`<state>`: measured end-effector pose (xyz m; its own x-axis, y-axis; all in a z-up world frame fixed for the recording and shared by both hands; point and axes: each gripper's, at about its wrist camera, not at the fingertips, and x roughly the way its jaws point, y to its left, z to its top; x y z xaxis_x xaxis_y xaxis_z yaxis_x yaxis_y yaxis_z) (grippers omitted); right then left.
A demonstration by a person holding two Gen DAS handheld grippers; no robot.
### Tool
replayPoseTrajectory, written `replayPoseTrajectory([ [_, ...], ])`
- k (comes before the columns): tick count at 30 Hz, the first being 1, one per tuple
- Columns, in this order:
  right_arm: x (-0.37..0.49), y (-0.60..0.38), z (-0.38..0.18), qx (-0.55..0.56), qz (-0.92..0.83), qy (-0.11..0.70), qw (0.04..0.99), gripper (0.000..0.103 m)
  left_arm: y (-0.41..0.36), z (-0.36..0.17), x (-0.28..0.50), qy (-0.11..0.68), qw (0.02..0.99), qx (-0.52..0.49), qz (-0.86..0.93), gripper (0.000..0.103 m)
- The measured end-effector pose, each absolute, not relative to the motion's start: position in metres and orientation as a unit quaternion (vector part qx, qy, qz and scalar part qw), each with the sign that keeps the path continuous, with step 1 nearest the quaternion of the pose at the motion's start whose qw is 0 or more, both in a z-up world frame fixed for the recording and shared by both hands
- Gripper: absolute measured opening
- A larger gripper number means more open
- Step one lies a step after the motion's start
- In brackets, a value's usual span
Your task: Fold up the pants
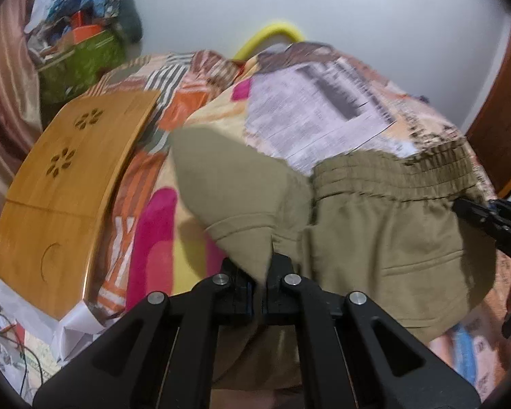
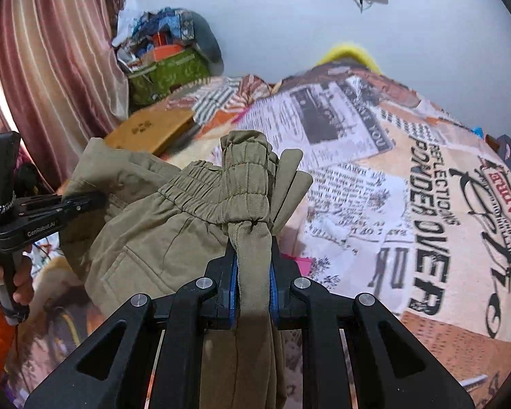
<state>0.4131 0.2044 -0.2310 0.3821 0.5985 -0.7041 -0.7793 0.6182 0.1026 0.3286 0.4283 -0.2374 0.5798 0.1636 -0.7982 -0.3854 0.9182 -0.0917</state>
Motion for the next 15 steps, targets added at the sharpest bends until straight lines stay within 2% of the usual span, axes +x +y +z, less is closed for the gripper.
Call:
replayPoseTrajectory([
  [5, 0.419, 0.206, -0.249, -0.155, 0.4, 0.383, 0.818, 0.016, 0.44, -0.255, 0.328, 0.453, 0.869, -0.13, 0.151, 0.009],
  [8, 0.421, 0.204, -0.256, -0.167, 0.387, 0.39, 0.819, 0.024, 0.44, -0.261, 0.328, 0.463, 0.865, -0.112, 0.156, 0.02],
  [10, 0.421, 0.204, -0.257, -0.181, 0.376, 0.389, 0.821, 0.035, 0.439, -0.263, 0.327, 0.467, 0.863, -0.101, 0.163, 0.026],
  [12, 0.419, 0.204, -0.258, -0.202, 0.364, 0.389, 0.822, 0.04, 0.438, -0.264, 0.325, 0.47, 0.861, -0.095, 0.168, 0.03],
  [15, 0.413, 0.201, -0.254, -0.221, 0.356, 0.383, 0.823, 0.04, 0.438, -0.262, 0.32, 0.474, 0.859, -0.092, 0.171, 0.033],
])
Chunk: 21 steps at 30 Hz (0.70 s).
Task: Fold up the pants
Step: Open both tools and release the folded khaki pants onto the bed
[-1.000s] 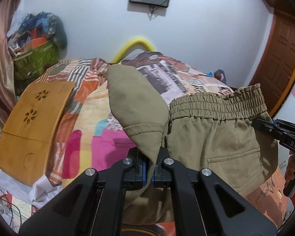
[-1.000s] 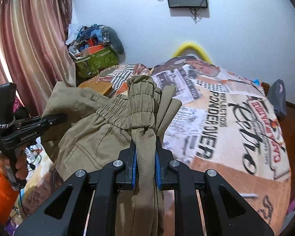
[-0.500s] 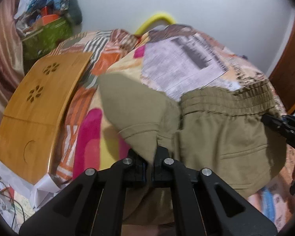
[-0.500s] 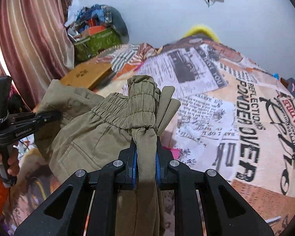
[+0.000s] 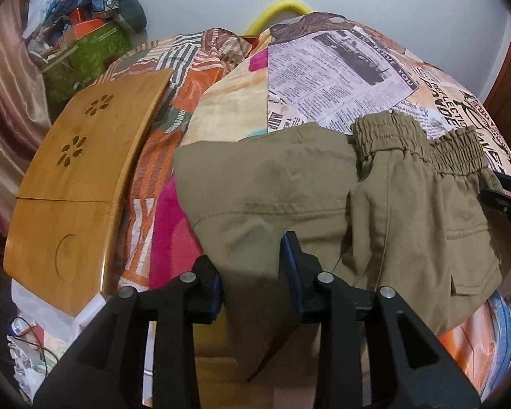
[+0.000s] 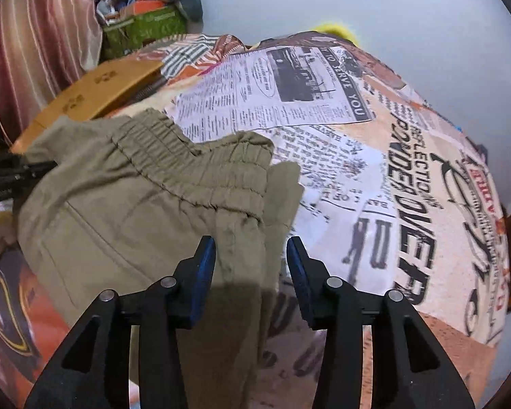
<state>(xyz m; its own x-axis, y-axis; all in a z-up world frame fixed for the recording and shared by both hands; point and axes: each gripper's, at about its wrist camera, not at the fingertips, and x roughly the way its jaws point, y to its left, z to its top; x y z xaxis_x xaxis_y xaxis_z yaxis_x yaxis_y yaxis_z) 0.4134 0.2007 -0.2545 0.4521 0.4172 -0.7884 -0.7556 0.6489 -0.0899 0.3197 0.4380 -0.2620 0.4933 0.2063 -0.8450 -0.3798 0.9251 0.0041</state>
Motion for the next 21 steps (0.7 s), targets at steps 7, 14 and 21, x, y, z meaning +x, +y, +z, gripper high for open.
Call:
replayPoseTrajectory([
  [7, 0.396, 0.18, -0.222, -0.207, 0.361, 0.367, 0.832, 0.04, 0.431, -0.231, 0.293, 0.465, 0.86, -0.109, 0.18, 0.033],
  [14, 0.359, 0.153, -0.16, -0.167, 0.376, 0.326, 0.851, 0.04, 0.398, -0.159, 0.25, 0.41, 0.889, -0.106, 0.176, 0.034],
  [21, 0.296, 0.119, -0.088, -0.131, 0.401, 0.263, 0.867, 0.04, 0.342, -0.065, 0.188, 0.319, 0.931, -0.091, 0.154, 0.039],
])
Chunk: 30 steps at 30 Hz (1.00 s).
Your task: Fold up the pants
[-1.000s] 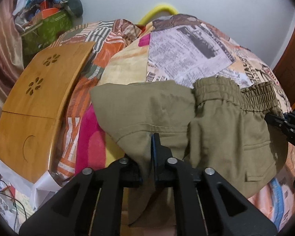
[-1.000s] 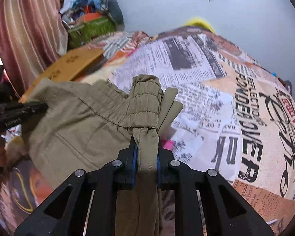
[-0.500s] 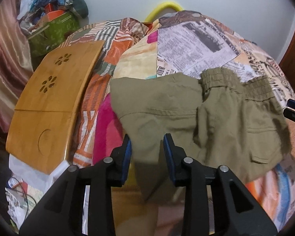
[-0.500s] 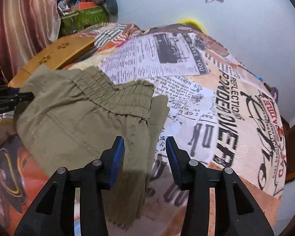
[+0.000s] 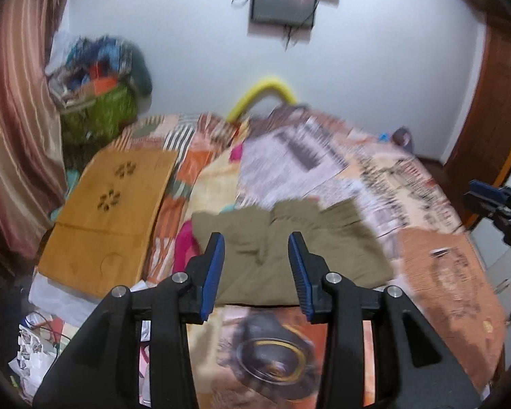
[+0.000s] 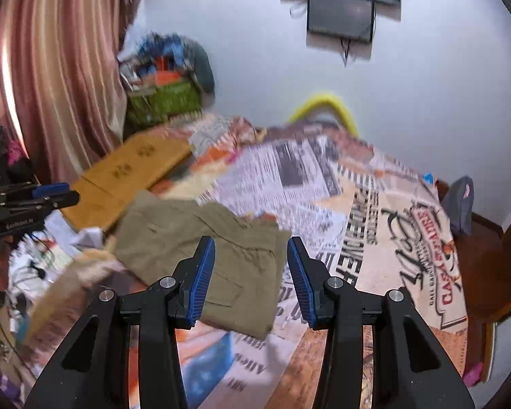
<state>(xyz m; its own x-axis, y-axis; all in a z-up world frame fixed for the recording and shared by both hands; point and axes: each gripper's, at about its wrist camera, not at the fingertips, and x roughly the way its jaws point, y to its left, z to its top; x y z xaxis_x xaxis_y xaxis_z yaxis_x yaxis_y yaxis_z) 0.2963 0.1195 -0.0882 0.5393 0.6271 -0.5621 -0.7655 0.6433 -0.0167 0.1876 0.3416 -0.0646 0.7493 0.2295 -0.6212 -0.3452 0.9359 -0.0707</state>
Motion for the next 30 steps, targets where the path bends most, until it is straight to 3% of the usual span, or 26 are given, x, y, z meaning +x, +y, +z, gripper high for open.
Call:
replayPoseTrajectory([
  [7, 0.222, 0.078, -0.035, -0.089, 0.431, 0.189, 0.878, 0.04, 0.271, 0.01, 0.109, 0.226, 0.963, -0.055, 0.138, 0.04],
  [14, 0.155, 0.038, -0.012, -0.042, 0.455, 0.129, 0.88, 0.04, 0.211, 0.048, 0.032, 0.15, 0.978, -0.044, 0.141, 0.044],
  [18, 0.122, 0.021, -0.017, -0.032, 0.457, 0.097, 0.884, 0.04, 0.177, 0.047, -0.005, 0.115, 0.98, -0.024, 0.158, 0.057],
  [21, 0.099, 0.012, -0.024, -0.03, 0.444, 0.075, 0.892, 0.04, 0.158, 0.042, -0.022, 0.107, 0.982, -0.022, 0.156, 0.058],
  [24, 0.087, 0.006, -0.031, -0.024, 0.444, 0.07, 0.893, 0.041, 0.148, 0.037, -0.035, 0.102, 0.984, -0.027, 0.147, 0.067],
  [26, 0.084, 0.003, -0.034, -0.017, 0.448, 0.076, 0.891, 0.045, 0.144, 0.034, -0.041, 0.099, 0.984, -0.035, 0.142, 0.072],
  [29, 0.08, -0.004, -0.038, -0.008, 0.435, 0.072, 0.898, 0.06, 0.136, 0.031, -0.05, 0.097, 0.985, -0.036, 0.141, 0.078],
  [30, 0.079, -0.006, -0.039, -0.006, 0.43, 0.07, 0.9, 0.064, 0.134, 0.03, -0.053, 0.095, 0.985, -0.035, 0.143, 0.085],
])
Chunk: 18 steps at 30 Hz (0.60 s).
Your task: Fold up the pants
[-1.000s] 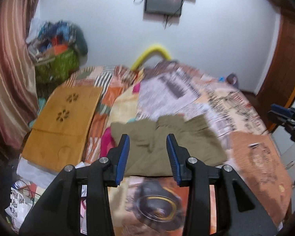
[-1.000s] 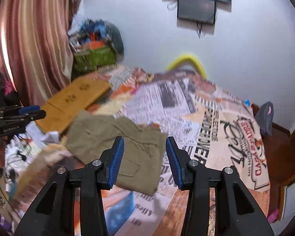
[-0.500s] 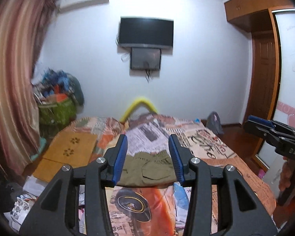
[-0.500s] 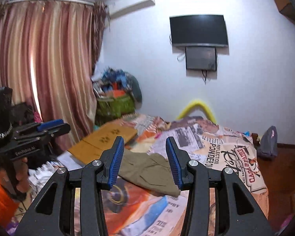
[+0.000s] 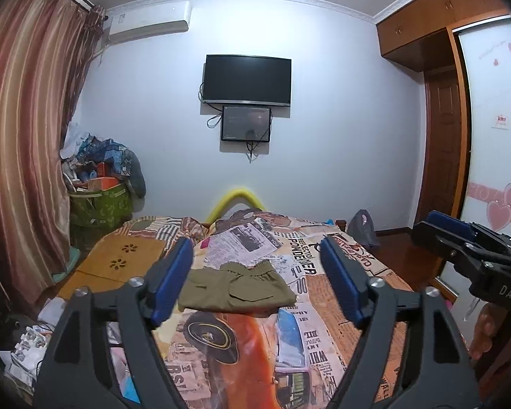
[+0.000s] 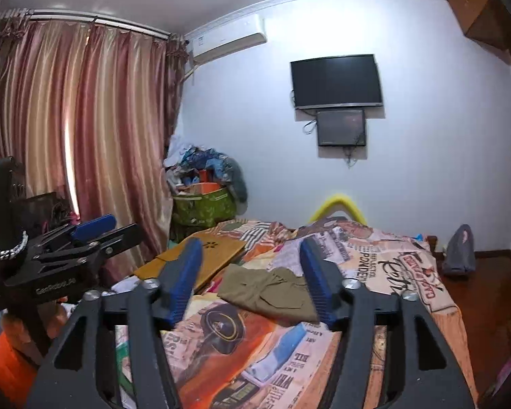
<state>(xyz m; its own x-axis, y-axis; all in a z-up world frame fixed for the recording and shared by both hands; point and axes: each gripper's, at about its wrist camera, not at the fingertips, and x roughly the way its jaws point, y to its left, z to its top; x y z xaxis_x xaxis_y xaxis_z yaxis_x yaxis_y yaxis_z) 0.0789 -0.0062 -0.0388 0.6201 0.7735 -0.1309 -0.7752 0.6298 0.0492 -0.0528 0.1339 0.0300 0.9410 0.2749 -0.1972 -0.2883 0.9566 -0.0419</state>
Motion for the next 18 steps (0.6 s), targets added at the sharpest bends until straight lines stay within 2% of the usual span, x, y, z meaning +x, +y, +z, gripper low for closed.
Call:
replayPoseTrajectory([
  [1, 0.079, -0.007, -0.039, -0.005, 0.428, 0.069, 0.901, 0.067, 0.13, 0.029, -0.057, 0.094, 0.985, -0.034, 0.144, 0.091],
  [3, 0.079, -0.009, -0.039, -0.003, 0.422, 0.067, 0.904, 0.072, 0.127, 0.03, -0.061, 0.089, 0.985, -0.033, 0.145, 0.095],
  [6, 0.075, -0.011, -0.039, -0.006, 0.414, 0.062, 0.908, 0.086, 0.123, 0.028, -0.063, 0.086, 0.985, -0.031, 0.147, 0.099],
  [10, 0.069, -0.014, -0.044, -0.001, 0.409, 0.064, 0.91, 0.098, 0.125, 0.025, -0.065, 0.084, 0.985, -0.038, 0.146, 0.102],
  [18, 0.063, -0.015, -0.047, -0.005, 0.398, 0.058, 0.916, 0.102, 0.12, 0.022, -0.064, 0.083, 0.984, -0.039, 0.153, 0.103],
])
